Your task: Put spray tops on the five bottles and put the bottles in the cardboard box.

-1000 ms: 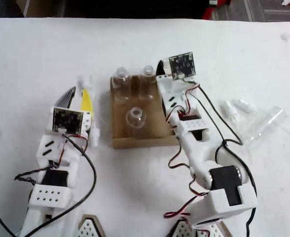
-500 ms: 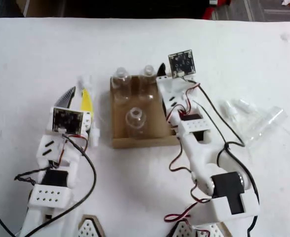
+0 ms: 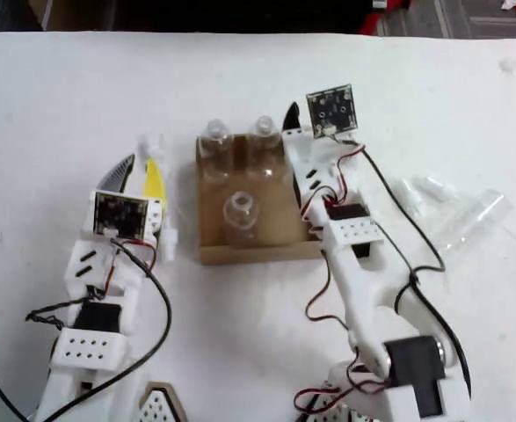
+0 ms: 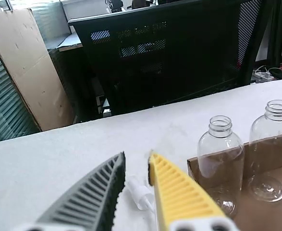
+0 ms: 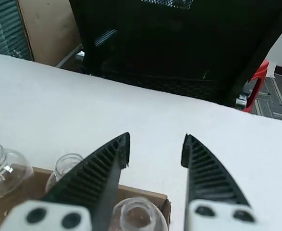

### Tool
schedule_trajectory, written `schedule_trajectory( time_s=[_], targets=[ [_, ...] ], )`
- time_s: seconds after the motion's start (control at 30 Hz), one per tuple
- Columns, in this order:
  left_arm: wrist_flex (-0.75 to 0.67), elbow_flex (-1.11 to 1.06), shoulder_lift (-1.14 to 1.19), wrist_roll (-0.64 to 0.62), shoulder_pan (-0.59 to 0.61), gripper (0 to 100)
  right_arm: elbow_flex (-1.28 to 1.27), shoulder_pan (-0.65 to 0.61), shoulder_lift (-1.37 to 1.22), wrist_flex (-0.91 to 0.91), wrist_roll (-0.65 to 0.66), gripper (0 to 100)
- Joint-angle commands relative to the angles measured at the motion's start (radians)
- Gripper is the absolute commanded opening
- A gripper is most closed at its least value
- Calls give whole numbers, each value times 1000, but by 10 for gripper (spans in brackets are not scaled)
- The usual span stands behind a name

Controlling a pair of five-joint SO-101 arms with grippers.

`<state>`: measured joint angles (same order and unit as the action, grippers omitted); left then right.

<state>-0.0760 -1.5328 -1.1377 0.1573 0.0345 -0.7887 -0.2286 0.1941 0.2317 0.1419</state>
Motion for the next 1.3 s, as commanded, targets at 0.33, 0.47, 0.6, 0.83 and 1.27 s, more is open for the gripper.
schedule_trajectory(
  time_s=[0.33, 0.47, 0.6, 0.83, 1.27],
  targets=[
    [-21, 15, 1, 9, -12, 82, 359, 272, 392, -765, 2, 152],
    [-21, 15, 1, 9, -12, 82, 511, 374, 335, -975, 216, 152],
    [-21, 15, 1, 9, -12, 82, 595, 430, 240, -1162, 505, 152],
    [-21, 15, 1, 9, -10, 82, 640, 565, 111, -1514, 1140, 152],
    [-21, 15, -4, 11, -4, 82, 491, 720, 94, -1682, 1959, 152]
  ],
)
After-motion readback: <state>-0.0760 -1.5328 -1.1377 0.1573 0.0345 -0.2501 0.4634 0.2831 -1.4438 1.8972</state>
